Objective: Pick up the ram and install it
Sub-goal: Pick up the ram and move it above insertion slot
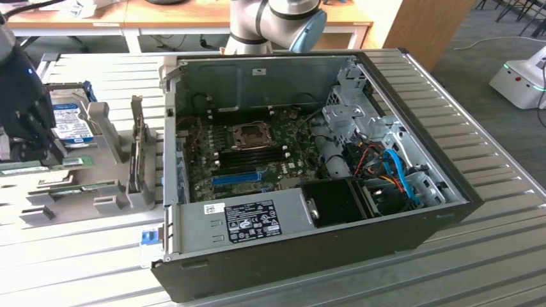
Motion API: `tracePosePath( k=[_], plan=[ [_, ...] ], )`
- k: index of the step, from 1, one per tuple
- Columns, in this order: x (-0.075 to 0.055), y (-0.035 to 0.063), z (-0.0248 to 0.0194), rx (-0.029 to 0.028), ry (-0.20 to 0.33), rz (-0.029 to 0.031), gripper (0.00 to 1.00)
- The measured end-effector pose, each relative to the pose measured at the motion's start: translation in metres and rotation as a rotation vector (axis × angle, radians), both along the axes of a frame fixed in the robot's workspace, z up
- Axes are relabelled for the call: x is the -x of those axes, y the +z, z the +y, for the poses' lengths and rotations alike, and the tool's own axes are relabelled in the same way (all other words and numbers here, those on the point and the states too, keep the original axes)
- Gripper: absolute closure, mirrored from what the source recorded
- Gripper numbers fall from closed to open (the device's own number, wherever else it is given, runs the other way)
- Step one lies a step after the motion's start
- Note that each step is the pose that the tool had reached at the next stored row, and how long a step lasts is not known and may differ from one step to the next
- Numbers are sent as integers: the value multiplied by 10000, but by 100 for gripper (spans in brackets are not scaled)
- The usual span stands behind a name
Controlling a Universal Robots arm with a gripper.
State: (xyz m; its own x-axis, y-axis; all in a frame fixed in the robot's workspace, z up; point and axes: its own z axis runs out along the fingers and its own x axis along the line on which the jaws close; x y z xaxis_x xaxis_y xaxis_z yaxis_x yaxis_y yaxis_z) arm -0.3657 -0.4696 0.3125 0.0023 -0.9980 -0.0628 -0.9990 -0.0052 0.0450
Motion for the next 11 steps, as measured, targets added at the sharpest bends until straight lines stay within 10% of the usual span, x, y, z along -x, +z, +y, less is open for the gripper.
tracePosePath(
  k=[11],
  plan=[
    [-10, 271, 14, -35, 0, -1, 88]
  ],
)
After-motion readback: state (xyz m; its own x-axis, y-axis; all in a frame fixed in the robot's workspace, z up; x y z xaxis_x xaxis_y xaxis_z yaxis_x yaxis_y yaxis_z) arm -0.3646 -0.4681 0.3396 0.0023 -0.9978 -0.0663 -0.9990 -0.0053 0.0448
